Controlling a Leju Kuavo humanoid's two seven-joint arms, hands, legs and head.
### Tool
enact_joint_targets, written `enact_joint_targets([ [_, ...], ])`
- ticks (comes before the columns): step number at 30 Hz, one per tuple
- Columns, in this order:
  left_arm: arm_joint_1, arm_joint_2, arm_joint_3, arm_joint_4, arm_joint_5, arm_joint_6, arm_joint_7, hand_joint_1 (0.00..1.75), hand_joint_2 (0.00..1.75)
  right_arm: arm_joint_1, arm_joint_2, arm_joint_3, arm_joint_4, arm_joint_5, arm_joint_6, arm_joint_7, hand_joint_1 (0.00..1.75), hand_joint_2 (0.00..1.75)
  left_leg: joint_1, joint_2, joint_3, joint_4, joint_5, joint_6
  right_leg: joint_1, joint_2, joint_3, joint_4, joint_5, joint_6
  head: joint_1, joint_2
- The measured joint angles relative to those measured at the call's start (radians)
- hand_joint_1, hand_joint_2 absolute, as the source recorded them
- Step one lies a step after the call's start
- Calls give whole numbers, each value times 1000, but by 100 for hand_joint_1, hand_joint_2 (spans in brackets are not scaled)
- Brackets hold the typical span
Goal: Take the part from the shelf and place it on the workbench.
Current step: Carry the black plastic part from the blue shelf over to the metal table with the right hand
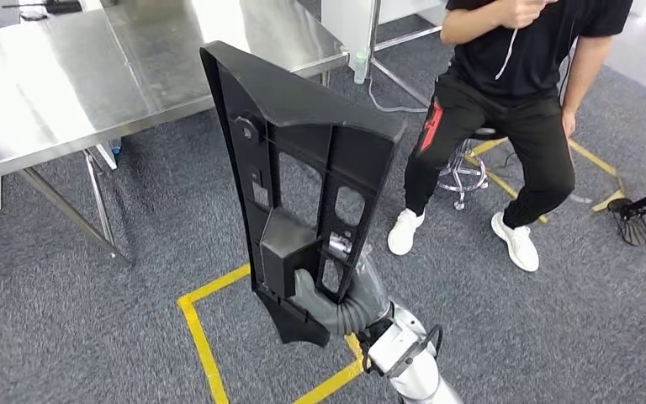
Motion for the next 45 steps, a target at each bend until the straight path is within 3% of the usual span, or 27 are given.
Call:
enact_joint_targets([
  [2,0,-1,0,0,0,0,0,0,175,0,-3,1,1,-1,0,0,175,175,0,0,-3,0,1,0,-2,-1,-55,120,-62,-6,1,0],
  [4,1,-2,1,0,0,0,0,0,175,2,-7,1,3,-2,0,0,175,175,1,0,-6,1,0,-2,-7,-1,-88,187,-86,7,1,0],
  [5,1,-3,1,0,0,-1,0,0,175,2,-8,1,4,-2,0,0,175,175,3,0,-6,2,0,-6,-10,-1,-78,166,-73,21,1,0],
  [7,1,-5,1,0,0,-1,0,0,175,1,-9,1,5,-2,0,0,175,175,7,-3,-4,7,-4,-16,-19,0,-17,35,-17,50,2,0],
  [8,1,-5,1,0,0,-1,0,0,175,1,-10,1,6,-2,0,0,175,175,8,-4,-3,11,-7,-23,-20,1,10,-28,1,52,2,0],
  [9,1,-4,1,0,-1,-1,0,0,175,1,-10,1,6,-2,0,0,175,175,7,-5,-5,14,-9,-30,-19,2,29,-69,12,43,1,0],
  [12,1,-4,1,0,-2,-1,0,0,175,3,-10,0,7,-2,0,1,175,175,6,-5,-7,23,-12,-48,-15,3,38,-84,18,-8,0,0],
  [14,1,-5,1,0,-3,-1,0,0,175,0,-7,-1,8,-2,0,0,175,175,8,3,-18,49,-26,-55,-17,3,47,-85,20,-21,-1,0],
  [15,0,-5,1,0,-4,-1,0,0,175,-1,-5,-1,8,-2,0,0,175,175,9,8,-38,88,-45,-58,-18,2,54,-86,19,-25,-1,0],
  [18,1,-5,1,0,-4,-2,0,0,175,-2,-4,0,8,-2,-3,0,175,175,9,16,-146,272,-112,-62,-9,0,62,-85,10,-38,-1,0],
  [19,2,-5,1,0,-5,-2,0,0,175,-2,-4,0,8,-2,-4,0,175,175,9,16,-173,304,-114,-60,-6,0,65,-85,6,-43,-1,0],
  [20,3,-5,1,0,-5,-3,0,0,175,-2,-4,0,8,-1,-6,0,175,175,8,16,-180,298,-96,-56,-3,1,71,-85,1,-46,-1,0],
  [23,2,-5,1,0,-8,-5,0,0,175,-2,-3,0,8,5,-15,0,175,175,-1,22,-119,128,8,-30,5,1,96,-88,-18,-47,0,0],
  [24,1,-4,1,0,-8,-6,0,0,175,-3,-2,0,8,7,-17,0,175,175,-8,26,-100,83,15,-22,6,1,101,-90,-23,-44,-1,0],
  [26,0,-3,1,0,-9,-6,0,0,175,-3,0,1,8,9,-19,0,175,175,-19,30,-82,55,3,-9,7,0,106,-91,-28,-33,-1,0],
  [29,2,-3,1,0,-13,-6,0,0,175,-2,0,3,7,9,-23,0,175,175,-14,25,-50,34,8,2,10,-3,110,-62,-35,-13,-1,0],
  [31,0,-4,1,0,-17,-6,0,0,175,-4,-1,3,6,9,-25,0,175,175,-8,21,-31,25,4,6,10,-4,54,32,-56,-9,1,0],
  [33,-1,-5,1,0,-19,-6,0,0,175,-1,-3,4,5,9,-26,0,175,175,-8,17,-24,24,-6,8,8,-4,-40,161,-93,-9,2,0],
  [34,0,-6,1,0,-19,-6,0,0,175,1,-5,4,5,9,-26,0,175,175,-8,15,-19,24,-12,8,7,-4,-77,199,-107,-9,2,0],
  [35,1,-7,1,0,-20,-6,0,0,175,3,-6,3,5,9,-26,1,175,175,-8,13,-11,24,-20,6,6,-4,-99,203,-105,-4,2,0],
  [36,2,-7,1,0,-21,-6,0,0,175,4,-7,3,5,9,-27,1,175,175,-7,10,0,24,-28,4,4,-4,-102,171,-84,4,3,0],
  [38,2,-8,1,0,-23,-5,0,0,175,6,-8,4,5,9,-27,1,175,175,-7,6,24,25,-46,-3,-1,-5,-75,42,0,23,3,0],
  [39,2,-9,2,0,-23,-5,0,0,175,7,-9,4,6,9,-27,1,175,175,-9,4,33,27,-56,-8,-2,-7,-60,-13,31,20,3,0],
  [41,1,-9,2,0,-24,-5,0,0,175,9,-8,4,5,9,-29,2,175,175,-11,3,42,31,-73,-22,1,-8,-43,-65,62,-3,2,0],
  [42,1,-9,2,0,-25,-4,0,0,175,10,-7,3,4,9,-30,2,175,175,-11,4,46,34,-77,-27,1,-6,-34,-66,61,-19,1,0],
  [44,0,-9,2,0,-26,-4,0,0,175,9,-3,2,3,9,-31,3,175,175,-8,8,40,63,-79,-36,-2,-2,-16,-70,60,-37,1,0],
  [45,0,-9,2,0,-26,-4,0,0,175,9,-1,2,3,10,-32,3,175,175,-6,10,21,98,-83,-40,-4,-1,-5,-70,55,-44,1,0],
])
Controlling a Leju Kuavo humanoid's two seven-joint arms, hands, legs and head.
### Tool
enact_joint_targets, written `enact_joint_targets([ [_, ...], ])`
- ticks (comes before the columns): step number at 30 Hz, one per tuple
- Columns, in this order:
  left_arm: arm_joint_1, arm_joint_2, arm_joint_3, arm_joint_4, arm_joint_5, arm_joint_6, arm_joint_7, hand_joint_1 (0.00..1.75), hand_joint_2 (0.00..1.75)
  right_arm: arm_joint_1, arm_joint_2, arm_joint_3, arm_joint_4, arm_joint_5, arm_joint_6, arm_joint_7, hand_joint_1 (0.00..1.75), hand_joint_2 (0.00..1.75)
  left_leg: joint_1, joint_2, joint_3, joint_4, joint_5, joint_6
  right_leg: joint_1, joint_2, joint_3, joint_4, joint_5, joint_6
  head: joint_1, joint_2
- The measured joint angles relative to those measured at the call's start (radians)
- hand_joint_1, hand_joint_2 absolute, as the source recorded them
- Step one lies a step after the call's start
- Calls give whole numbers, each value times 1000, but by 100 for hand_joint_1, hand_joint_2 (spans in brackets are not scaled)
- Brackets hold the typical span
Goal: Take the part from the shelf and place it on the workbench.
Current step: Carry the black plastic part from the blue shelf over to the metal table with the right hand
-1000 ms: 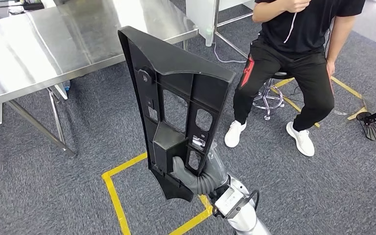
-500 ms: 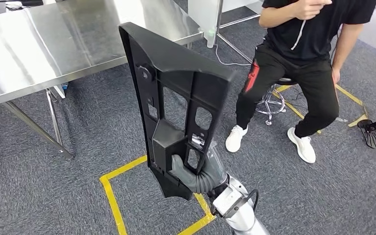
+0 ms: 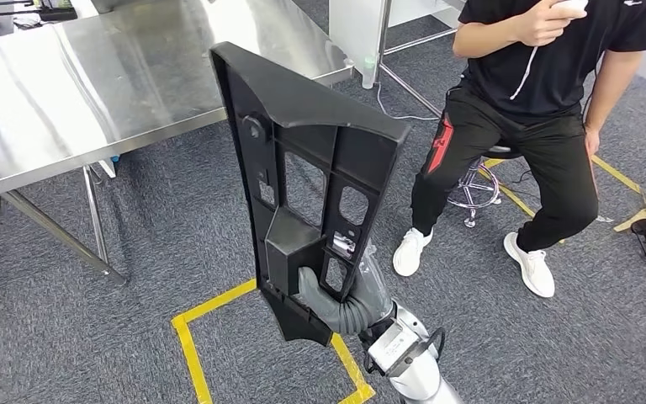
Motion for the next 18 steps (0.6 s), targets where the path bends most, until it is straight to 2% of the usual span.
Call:
enact_joint_targets([
  [2,0,-1,0,0,0,0,0,0,175,0,3,0,0,0,0,0,175,175,3,4,-74,112,-30,-11,0,0,15,-1,-14,-10,-1,0],
  [4,1,-2,0,0,0,0,0,0,175,2,4,-1,0,2,-1,0,175,175,5,6,-154,203,-74,-18,2,2,30,0,-28,-12,-2,0],
  [5,1,-2,0,0,-1,1,0,0,175,2,4,-1,0,4,-2,0,175,175,5,6,-177,209,-80,-18,3,4,40,0,-36,-11,-2,0],
  [6,2,-2,1,0,-1,3,0,0,175,3,5,-1,0,8,-3,0,175,175,5,6,-183,184,-64,-15,4,5,52,0,-44,-10,-2,0],
  [7,2,-2,1,0,-2,5,0,0,175,2,6,-1,0,12,-4,0,175,175,4,7,-176,131,-26,-9,5,6,66,0,-54,-8,-1,0],
  [8,2,-1,1,0,-3,8,0,0,175,2,7,-1,0,15,-5,0,175,175,2,7,-162,66,33,0,6,6,75,-1,-64,-6,-1,0],
  [9,2,-1,1,0,-4,9,0,0,175,2,8,-1,0,17,-5,0,175,175,-2,8,-151,17,77,9,8,7,86,-1,-73,-3,-1,0],
  [10,2,0,2,0,-4,11,0,0,175,2,10,-2,0,19,-5,0,175,175,-8,7,-142,-17,111,17,10,8,92,-2,-82,2,-1,0],
  [11,2,0,2,0,-5,12,0,0,175,1,11,-2,1,20,-6,0,175,175,-13,5,-138,-30,128,23,11,9,93,-4,-88,8,-2,0],
  [12,2,0,2,0,-5,13,0,0,175,0,12,-2,1,21,-6,0,175,175,-17,4,-136,-30,124,27,13,10,99,-9,-93,15,-3,0],
  [14,1,-1,2,0,-6,14,0,0,175,-2,14,-2,-1,24,-8,0,175,175,-13,0,-118,-48,130,34,16,7,104,-13,-104,26,-4,0],
  [15,0,-1,2,0,-7,15,0,0,175,-4,14,-2,-1,26,-10,-1,175,175,-10,-1,-109,-58,129,38,17,5,100,2,-115,28,-3,0],
  [16,-1,-2,2,0,-7,15,0,0,175,-5,14,-2,-2,27,-10,-1,175,175,-7,-3,-101,-66,129,42,17,4,82,39,-132,29,-2,0],
  [18,-3,-2,2,0,-8,15,0,0,175,-7,13,-3,-1,31,-12,-1,175,175,-7,-11,-95,-68,122,48,14,3,3,166,-175,29,-1,0],
])
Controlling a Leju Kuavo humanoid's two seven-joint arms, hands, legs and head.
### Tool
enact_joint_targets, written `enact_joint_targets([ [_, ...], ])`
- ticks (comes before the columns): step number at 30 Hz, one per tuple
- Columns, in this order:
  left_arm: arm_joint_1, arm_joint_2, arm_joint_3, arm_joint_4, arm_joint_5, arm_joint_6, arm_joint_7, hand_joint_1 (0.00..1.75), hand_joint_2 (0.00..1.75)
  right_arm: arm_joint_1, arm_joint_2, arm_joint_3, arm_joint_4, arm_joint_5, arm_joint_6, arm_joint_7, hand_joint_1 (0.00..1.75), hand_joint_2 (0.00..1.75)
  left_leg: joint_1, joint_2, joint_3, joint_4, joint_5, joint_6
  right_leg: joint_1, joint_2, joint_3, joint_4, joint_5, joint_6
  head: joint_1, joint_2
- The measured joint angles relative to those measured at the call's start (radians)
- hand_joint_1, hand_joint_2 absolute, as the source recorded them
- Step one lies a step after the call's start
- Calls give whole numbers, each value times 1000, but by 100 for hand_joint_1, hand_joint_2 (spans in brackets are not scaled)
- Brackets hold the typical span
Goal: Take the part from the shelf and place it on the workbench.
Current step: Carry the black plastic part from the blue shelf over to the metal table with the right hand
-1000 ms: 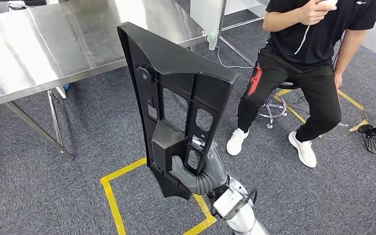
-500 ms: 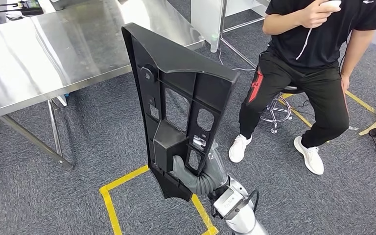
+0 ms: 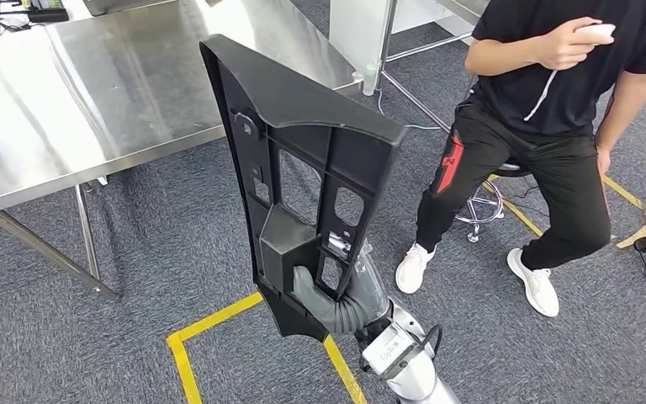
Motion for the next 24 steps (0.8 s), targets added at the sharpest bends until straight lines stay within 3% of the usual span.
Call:
enact_joint_targets([
  [2,0,-1,0,0,-1,0,0,0,175,2,-2,0,1,4,-2,0,175,175,0,-13,4,1,-7,1,-3,0,-71,87,-10,10,0,0],
  [3,0,-1,0,0,-2,0,0,0,175,2,-3,0,1,5,-2,1,175,175,0,-21,7,1,-11,0,-5,0,-81,78,11,20,0,0],
  [5,0,-2,0,0,-4,1,0,0,175,3,-3,-1,1,6,-3,1,175,175,1,-39,18,3,-19,-5,-10,13,-47,-41,89,41,0,0],
  [6,0,-2,0,0,-5,2,0,0,175,3,-3,-1,1,7,-4,0,175,175,-1,-49,22,5,-24,-9,-11,25,-25,-103,124,44,0,0],
  [8,0,-3,1,0,-6,2,0,0,175,4,-3,-1,2,9,-4,0,175,175,-3,-62,24,8,-29,-17,-11,43,3,-169,160,30,-1,0],
  [10,1,-1,1,0,-7,3,0,0,175,4,-1,-2,3,10,-5,0,175,175,-2,-72,23,7,-30,-26,-11,34,10,-173,163,10,-1,0],
  [12,1,0,1,0,-8,4,0,0,175,1,5,-4,3,11,-6,0,175,175,-1,-56,15,23,-44,-38,-16,22,18,-180,166,-6,-3,0],
  [13,0,1,1,0,-9,4,0,0,175,0,8,-5,3,11,-6,0,175,175,-1,-39,0,57,-64,-44,-20,14,23,-183,165,-14,-5,0],
  [15,-3,0,1,0,-10,4,0,0,175,0,10,-6,3,11,-6,0,175,175,6,0,-60,180,-122,-57,-20,-4,29,-184,161,-25,-9,0],
  [17,-4,0,1,0,-10,4,0,0,175,0,9,-8,3,11,-6,0,175,175,15,13,-114,279,-151,-66,-20,-22,31,-184,158,-28,-9,0],
  [18,-4,1,1,0,-10,4,0,0,175,0,9,-8,3,11,-6,0,175,175,19,17,-116,279,-139,-69,-20,-30,32,-184,156,-28,-9,0],
  [19,-4,2,1,0,-11,4,0,0,175,0,10,-9,3,11,-6,0,175,175,22,23,-98,239,-111,-71,-21,-37,35,-184,154,-26,-9,0],
  [21,-6,3,1,0,-14,4,0,0,175,-1,11,-10,3,11,-6,0,175,175,22,58,-24,104,-54,-73,-18,-51,43,-184,147,-17,-9,0],
  [23,-11,3,1,0,-17,4,0,0,175,-3,12,-12,3,11,-6,0,175,175,15,83,20,22,-37,-65,-11,-65,50,-183,139,-5,-7,0],
  [24,-13,3,1,0,-18,4,0,0,175,-3,13,-12,3,12,-6,0,175,175,10,80,23,15,-43,-59,-8,-72,52,-185,136,1,-6,0],
])
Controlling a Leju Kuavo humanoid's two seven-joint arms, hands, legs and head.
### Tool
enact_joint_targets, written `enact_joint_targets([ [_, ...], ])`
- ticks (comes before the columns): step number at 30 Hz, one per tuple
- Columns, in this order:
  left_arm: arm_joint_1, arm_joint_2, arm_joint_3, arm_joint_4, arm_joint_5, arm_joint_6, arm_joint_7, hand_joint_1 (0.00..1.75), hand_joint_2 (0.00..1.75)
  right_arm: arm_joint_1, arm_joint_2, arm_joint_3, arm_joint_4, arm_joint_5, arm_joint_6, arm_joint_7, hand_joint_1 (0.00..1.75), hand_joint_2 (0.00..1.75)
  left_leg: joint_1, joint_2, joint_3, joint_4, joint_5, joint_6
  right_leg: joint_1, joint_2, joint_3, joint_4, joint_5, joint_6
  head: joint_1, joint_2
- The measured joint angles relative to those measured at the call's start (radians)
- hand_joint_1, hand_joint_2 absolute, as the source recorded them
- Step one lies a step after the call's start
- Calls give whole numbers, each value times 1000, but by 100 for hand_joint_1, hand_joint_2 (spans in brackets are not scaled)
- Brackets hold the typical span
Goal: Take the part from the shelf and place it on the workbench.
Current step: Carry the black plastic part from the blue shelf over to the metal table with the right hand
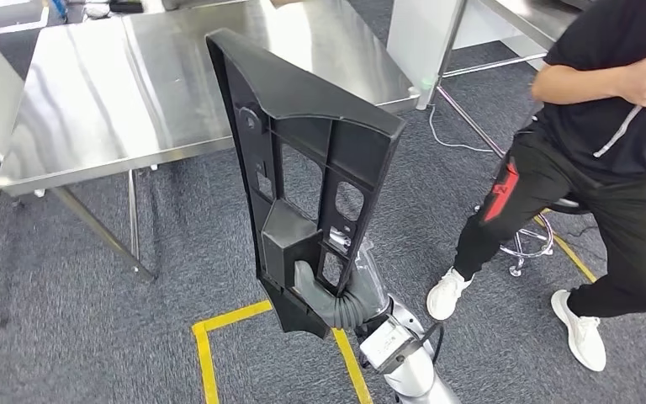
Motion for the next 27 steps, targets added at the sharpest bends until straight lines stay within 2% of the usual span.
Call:
enact_joint_targets([
  [2,0,0,0,0,-2,1,0,0,175,-2,3,0,0,1,0,0,175,175,-2,-20,3,-4,2,17,0,-10,5,-1,-6,11,1,0],
  [4,0,0,0,0,-5,3,0,0,175,-4,5,0,-1,1,0,0,175,175,0,-35,12,-11,6,34,-3,12,-11,40,-31,15,2,0],
  [6,0,0,1,0,-7,5,0,0,175,-5,3,0,0,0,3,1,175,175,1,-47,16,-13,7,44,-5,45,-72,162,-83,8,3,0],
  [7,0,1,1,0,-7,5,0,0,175,-4,2,0,0,-1,6,2,175,175,0,-54,17,-13,6,47,-4,52,-111,233,-106,6,4,0],
  [8,0,1,2,0,-7,4,0,0,175,-3,1,0,1,-2,9,3,175,175,-1,-61,17,-13,6,48,-4,56,-142,284,-118,7,4,0],
  [9,0,1,2,0,-7,4,0,0,175,-3,0,0,2,-2,11,3,175,175,-2,-68,18,-13,5,48,-3,58,-157,299,-113,12,4,0],
  [10,0,1,3,0,-7,3,0,0,175,-4,-1,0,2,-3,12,3,175,175,-3,-74,20,-12,3,48,-3,59,-151,272,-92,19,4,0],
  [12,0,1,5,0,-7,2,0,0,175,-4,-1,0,2,-3,12,3,175,175,-4,-85,25,-12,0,44,-3,63,-97,133,-25,29,4,0],
  [14,0,1,7,0,-7,2,0,0,175,-5,0,0,2,-4,13,3,175,175,-9,-91,26,-9,-5,37,-1,69,-52,28,22,20,3,0],
  [15,1,1,8,0,-7,2,0,0,175,-5,0,0,2,-4,13,3,175,175,-11,-92,25,-7,-7,38,-1,71,-44,10,31,14,3,0],
  [16,2,2,9,0,-7,1,0,0,175,-6,1,-1,1,-4,13,4,175,175,-13,-92,24,-5,-9,39,-1,71,-43,9,34,9,2,0],
  [18,3,3,10,0,-7,0,0,0,175,-5,2,-2,1,-4,13,4,175,175,-12,-91,25,-5,-10,46,-1,72,-43,8,35,7,2,0],
  [20,3,2,10,0,-7,-3,0,0,175,-5,2,-2,1,-3,14,3,175,175,-11,-90,27,-8,-9,46,2,73,-43,8,36,6,1,0],
  [23,3,3,13,0,-7,-7,0,0,175,-4,2,-2,1,-4,14,3,175,175,-9,-88,29,-12,-8,43,5,74,-43,9,35,4,1,0],
  [27,3,3,15,0,-7,-12,0,0,175,-4,0,-3,1,-4,15,2,175,175,-7,-86,30,-14,-8,33,7,74,-44,9,34,2,1,0],
])
